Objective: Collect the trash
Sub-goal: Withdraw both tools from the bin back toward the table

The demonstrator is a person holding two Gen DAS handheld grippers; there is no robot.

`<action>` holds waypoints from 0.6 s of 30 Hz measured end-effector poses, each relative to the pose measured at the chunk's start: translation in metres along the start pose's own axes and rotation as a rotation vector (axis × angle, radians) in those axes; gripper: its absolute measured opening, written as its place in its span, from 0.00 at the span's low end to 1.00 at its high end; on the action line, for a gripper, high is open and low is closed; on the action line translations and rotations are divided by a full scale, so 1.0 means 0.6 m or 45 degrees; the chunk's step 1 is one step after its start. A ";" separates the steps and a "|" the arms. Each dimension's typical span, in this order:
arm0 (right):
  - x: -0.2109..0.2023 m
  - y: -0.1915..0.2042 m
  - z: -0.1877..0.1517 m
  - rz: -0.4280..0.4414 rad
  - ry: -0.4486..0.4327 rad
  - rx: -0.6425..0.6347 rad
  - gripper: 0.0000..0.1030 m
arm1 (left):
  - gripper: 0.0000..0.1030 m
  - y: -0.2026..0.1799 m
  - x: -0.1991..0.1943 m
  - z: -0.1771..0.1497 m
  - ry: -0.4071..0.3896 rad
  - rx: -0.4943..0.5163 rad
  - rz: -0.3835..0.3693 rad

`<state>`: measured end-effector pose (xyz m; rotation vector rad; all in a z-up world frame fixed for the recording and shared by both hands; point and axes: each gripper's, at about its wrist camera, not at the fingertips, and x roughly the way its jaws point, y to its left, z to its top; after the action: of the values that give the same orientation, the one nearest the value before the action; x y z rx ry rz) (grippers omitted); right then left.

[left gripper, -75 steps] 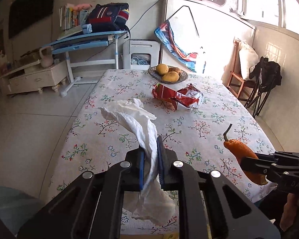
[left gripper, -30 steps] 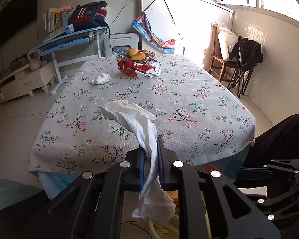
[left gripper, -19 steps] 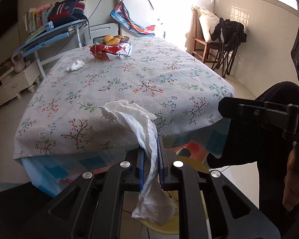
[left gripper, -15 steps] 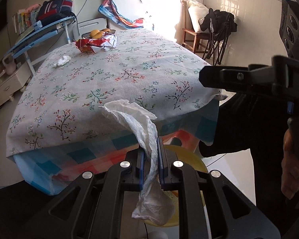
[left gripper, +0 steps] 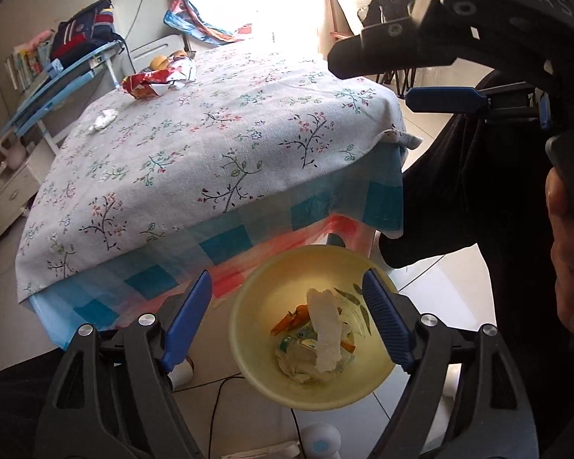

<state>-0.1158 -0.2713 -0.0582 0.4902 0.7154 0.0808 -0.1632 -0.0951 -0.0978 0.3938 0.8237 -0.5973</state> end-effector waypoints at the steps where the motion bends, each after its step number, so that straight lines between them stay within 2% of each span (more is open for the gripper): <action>1: 0.000 0.001 -0.001 -0.002 0.002 -0.002 0.78 | 0.77 0.003 -0.002 0.000 -0.006 -0.009 0.010; 18: -0.007 0.027 -0.024 -0.039 0.020 -0.074 0.79 | 0.86 0.041 -0.041 -0.004 -0.114 -0.101 0.163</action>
<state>-0.1268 -0.2520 -0.0577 0.4229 0.7335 0.0764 -0.1622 -0.0667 -0.0779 0.3422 0.7287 -0.4583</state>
